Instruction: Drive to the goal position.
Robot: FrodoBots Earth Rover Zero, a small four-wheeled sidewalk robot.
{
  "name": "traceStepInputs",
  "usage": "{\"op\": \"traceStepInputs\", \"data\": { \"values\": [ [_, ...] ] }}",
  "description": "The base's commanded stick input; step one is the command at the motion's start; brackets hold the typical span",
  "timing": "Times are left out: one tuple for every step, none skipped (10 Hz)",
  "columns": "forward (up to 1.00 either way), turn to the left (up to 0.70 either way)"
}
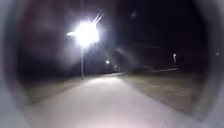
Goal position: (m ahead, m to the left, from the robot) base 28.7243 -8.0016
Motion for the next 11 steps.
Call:
{"op": "traceStepInputs", "data": {
  "values": [
    [0.7,0.0],
    [0.7,0.14],
    [0.7,0.14],
    [0.7,0.14],
    [0.7,0.0],
    [0.7,0.0],
    [0.7,0.0],
    [0.7,0.0],
    [0.7,0.0],
    [0.7,0.0],
    [0.7,0.0]
  ]
}}
